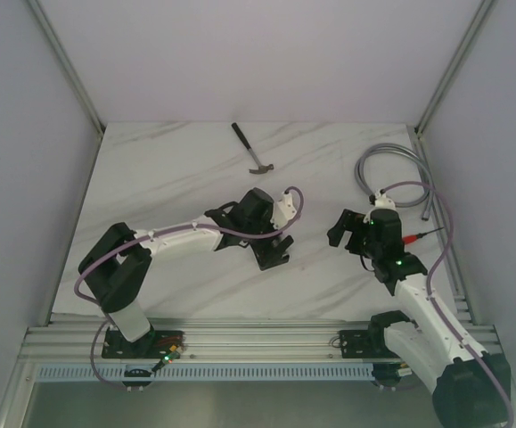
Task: Snap on the fuse box
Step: Close the fuse box cover on the fuse box base.
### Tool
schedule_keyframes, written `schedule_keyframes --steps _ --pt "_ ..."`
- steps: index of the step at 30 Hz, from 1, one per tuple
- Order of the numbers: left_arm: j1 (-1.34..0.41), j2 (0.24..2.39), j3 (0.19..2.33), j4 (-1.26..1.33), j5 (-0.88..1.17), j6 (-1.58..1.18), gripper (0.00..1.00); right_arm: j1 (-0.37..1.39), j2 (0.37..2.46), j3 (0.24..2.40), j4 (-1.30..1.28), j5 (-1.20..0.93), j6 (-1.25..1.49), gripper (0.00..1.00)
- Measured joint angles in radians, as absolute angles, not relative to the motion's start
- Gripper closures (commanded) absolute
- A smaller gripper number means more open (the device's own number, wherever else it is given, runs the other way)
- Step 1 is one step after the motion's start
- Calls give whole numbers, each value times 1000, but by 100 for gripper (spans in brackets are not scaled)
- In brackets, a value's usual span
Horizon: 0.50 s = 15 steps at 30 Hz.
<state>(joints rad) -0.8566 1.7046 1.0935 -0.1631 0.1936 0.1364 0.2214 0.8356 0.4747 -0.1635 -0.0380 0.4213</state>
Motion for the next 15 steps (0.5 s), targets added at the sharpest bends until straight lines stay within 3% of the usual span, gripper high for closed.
schedule_keyframes --steps 15 --pt "-852 1705 1060 -134 239 150 17 221 860 469 -144 -75 421 0"
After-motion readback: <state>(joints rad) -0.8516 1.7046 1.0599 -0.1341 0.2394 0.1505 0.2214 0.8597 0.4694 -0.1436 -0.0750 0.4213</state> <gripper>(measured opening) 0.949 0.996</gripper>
